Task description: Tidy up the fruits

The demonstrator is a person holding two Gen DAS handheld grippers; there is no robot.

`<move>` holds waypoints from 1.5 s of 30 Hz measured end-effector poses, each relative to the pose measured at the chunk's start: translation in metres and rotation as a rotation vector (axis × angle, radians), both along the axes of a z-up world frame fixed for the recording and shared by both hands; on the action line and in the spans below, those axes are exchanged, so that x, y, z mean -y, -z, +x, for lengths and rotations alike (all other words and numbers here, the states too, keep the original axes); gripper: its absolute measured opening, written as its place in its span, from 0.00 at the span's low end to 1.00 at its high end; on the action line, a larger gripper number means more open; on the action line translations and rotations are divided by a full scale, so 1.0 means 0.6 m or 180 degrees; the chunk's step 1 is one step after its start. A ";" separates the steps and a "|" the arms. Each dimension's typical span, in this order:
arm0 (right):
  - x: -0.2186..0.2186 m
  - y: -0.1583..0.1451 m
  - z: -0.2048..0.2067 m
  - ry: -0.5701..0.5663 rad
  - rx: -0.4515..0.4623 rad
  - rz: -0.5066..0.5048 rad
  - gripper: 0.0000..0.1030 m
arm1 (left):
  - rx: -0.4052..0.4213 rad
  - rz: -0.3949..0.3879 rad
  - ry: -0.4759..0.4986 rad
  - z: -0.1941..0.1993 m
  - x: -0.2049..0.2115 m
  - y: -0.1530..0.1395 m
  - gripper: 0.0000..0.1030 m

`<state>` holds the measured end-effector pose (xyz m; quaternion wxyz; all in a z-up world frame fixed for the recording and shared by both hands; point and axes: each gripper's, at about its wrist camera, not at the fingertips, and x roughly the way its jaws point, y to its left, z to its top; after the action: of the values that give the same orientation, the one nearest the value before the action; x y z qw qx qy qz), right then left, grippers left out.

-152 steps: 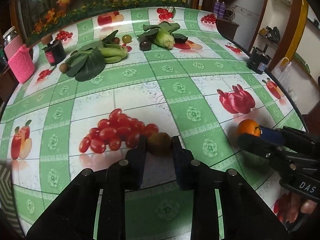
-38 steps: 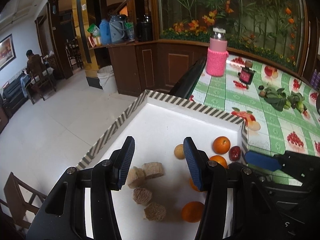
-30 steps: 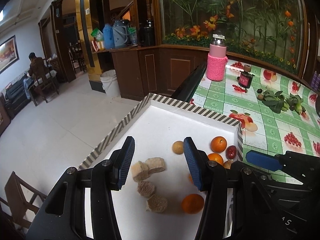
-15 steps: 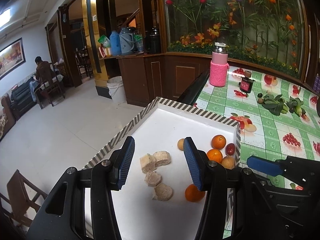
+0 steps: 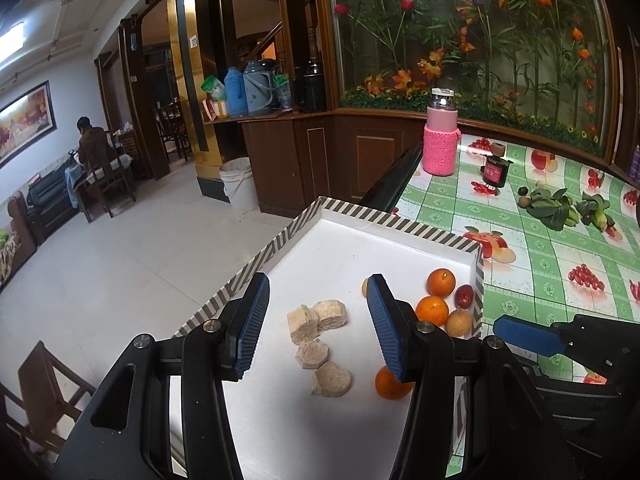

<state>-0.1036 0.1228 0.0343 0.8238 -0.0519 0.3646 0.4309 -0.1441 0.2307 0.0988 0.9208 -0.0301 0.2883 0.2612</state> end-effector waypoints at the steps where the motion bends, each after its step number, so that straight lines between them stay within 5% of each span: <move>1: -0.001 0.000 0.000 -0.0006 0.0000 -0.0003 0.32 | -0.0001 0.0007 -0.0007 0.000 0.000 0.000 0.49; 21: 0.002 0.004 0.001 -0.0001 -0.0025 0.0006 0.32 | 0.0003 0.0038 -0.0016 0.002 0.003 0.000 0.49; 45: 0.114 0.016 0.037 0.0516 -0.0089 0.0079 0.33 | -0.0104 0.0047 0.0452 0.059 0.121 0.014 0.49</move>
<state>-0.0815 0.0541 0.0247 0.8514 -0.0060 0.3736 0.3680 -0.1086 0.1583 0.0905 0.9323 0.0015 0.3027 0.1977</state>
